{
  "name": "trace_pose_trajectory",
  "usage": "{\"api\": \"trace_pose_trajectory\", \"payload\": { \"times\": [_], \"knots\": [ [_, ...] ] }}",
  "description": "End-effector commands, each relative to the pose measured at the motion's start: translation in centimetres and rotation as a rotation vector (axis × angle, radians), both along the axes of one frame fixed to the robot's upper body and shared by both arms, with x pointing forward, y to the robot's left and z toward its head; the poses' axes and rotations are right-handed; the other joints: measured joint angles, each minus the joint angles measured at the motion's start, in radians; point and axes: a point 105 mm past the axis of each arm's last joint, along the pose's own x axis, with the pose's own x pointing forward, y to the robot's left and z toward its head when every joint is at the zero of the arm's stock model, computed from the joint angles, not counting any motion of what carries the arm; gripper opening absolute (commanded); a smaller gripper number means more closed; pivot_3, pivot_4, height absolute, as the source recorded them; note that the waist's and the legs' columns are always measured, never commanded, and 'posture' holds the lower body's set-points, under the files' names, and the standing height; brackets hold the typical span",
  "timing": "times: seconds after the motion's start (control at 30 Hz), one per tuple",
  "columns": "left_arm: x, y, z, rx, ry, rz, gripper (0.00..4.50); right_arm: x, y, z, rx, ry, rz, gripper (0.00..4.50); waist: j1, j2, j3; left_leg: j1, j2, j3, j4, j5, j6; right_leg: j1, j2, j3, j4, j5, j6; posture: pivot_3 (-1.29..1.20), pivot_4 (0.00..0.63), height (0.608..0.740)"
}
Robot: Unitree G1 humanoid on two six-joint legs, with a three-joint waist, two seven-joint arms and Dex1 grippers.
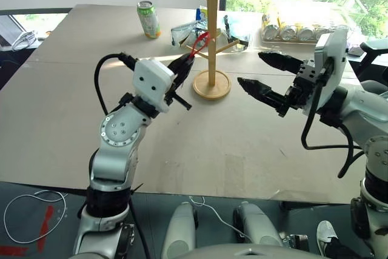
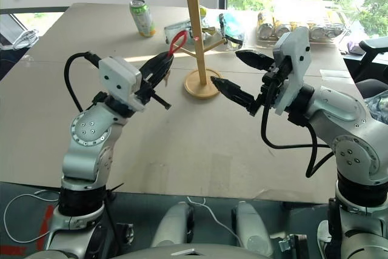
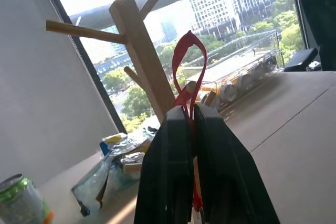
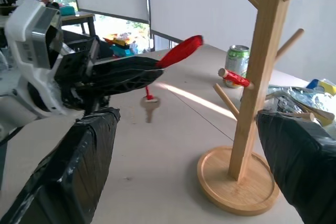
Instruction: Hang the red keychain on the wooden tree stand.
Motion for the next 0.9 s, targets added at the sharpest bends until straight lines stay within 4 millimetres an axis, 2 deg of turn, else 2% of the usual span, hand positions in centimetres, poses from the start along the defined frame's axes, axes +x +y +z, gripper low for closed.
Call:
{"api": "trace_pose_trajectory", "payload": {
  "times": [0.03, 0.17, 0.47, 0.9],
  "knots": [
    [0.2, -0.8, 0.6, -0.005, -0.049, -0.019, 0.05, -1.1, 0.3, 1.2, -0.005, -0.057, 0.015, 4.50, -0.002, 0.000, 0.000, 0.000, 0.000, 0.000, 0.000, 0.000, 0.000, 0.000, 0.000, 0.000, 0.000, 0.000, 0.000, 0.00, 0.150, 0.732],
    [0.7, -1.4, 0.3, 0.003, -0.054, -0.031, 0.05, -1.3, 0.3, 1.4, -0.007, -0.063, 0.005, 4.50, -0.004, 0.000, 0.000, 0.000, 0.000, 0.000, 0.000, 0.000, 0.000, 0.000, 0.000, 0.000, 0.000, 0.000, 0.000, 0.00, 0.150, 0.732],
    [1.4, -0.9, 0.6, -0.003, -0.076, -0.007, 0.05, -1.2, 0.3, 1.3, -0.014, -0.060, -0.007, 4.50, -0.003, 0.000, 0.000, 0.000, 0.000, 0.000, 0.000, 0.000, 0.000, 0.000, 0.000, 0.000, 0.000, 0.000, 0.000, 0.00, 0.150, 0.732],
    [2.3, -0.3, -0.2, 0.022, -0.058, 0.039, 0.05, -1.0, 0.4, 1.4, -0.021, -0.060, -0.002, 4.50, -0.002, 0.000, 0.000, 0.000, 0.000, 0.000, 0.000, 0.000, 0.000, 0.000, 0.000, 0.000, 0.000, 0.000, 0.000, 0.00, 0.150, 0.732]
  ]
}}
